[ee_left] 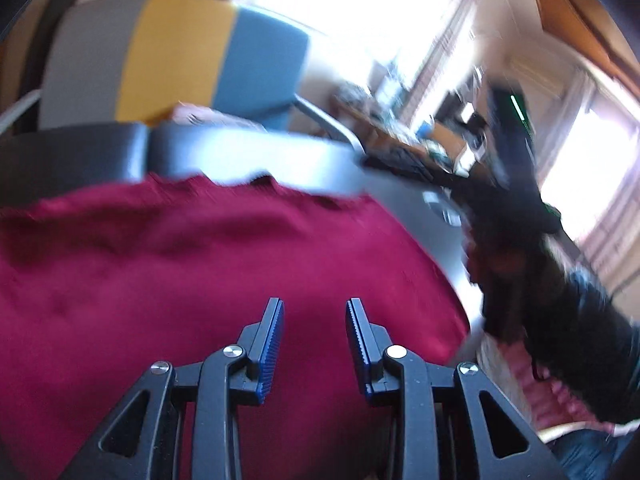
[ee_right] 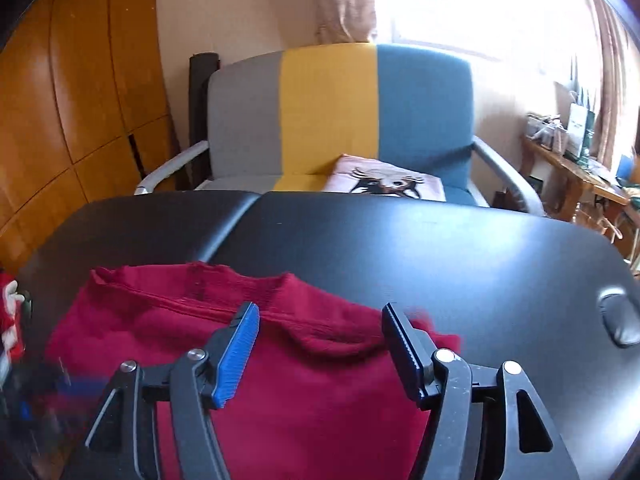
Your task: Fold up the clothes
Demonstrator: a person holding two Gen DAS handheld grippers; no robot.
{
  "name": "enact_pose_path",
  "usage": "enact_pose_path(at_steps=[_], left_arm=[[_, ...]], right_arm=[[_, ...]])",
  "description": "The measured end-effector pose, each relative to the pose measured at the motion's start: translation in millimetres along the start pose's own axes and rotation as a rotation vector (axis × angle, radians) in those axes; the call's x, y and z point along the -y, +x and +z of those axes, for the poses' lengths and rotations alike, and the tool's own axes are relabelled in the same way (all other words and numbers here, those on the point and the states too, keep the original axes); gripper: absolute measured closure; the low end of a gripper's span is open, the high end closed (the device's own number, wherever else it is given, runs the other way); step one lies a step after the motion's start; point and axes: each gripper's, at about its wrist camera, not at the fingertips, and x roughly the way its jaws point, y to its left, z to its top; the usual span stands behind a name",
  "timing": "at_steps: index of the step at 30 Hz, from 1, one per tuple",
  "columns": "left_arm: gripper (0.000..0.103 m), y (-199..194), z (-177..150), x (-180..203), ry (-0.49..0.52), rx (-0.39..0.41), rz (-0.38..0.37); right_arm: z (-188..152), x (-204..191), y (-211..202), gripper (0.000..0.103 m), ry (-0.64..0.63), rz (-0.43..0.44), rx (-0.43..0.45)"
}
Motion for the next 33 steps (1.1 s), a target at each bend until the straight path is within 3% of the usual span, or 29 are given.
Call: enact_pose_path(at_steps=[4,5,9,12,14,17,24,30,33], left_arm=[[0.071,23,-28,12,0.013,-0.07,0.002],[0.071,22,-30,11,0.01,-0.05,0.005],[0.072,22,-34,6,-0.035,-0.031,-0.01],[0.073,23,-43,17,0.027,-0.011,0.042],[0.073,23,-48,27,0.083,0.005,0.091],[0.073,25,-50,32,0.112,0.013,0.123],[0.073,-12,-49,21,0.004,0.032,0.118],[0.07,-117,-37,-43,-0.228,0.287,0.227],[0.068,-142,-27,-92,-0.333,0.312,0.241]], right_arm=[[-7,-7,13,0.038,0.066,0.031,-0.032],[-9,-10,16,0.038,0.059,0.045,-0.041],[-20,-26,48,0.038,-0.074,0.0,-0.1],[-40,-17,76,0.035,-0.136,-0.099,-0.161],[-42,0,78,0.031,-0.048,-0.037,-0.155],[-44,2,79,0.03,-0.048,-0.048,-0.157],[-43,6,77,0.028,-0.045,-0.041,-0.158],[-43,5,74,0.027,-0.042,-0.034,-0.154],[-43,5,73,0.027,-0.042,-0.033,-0.153]])
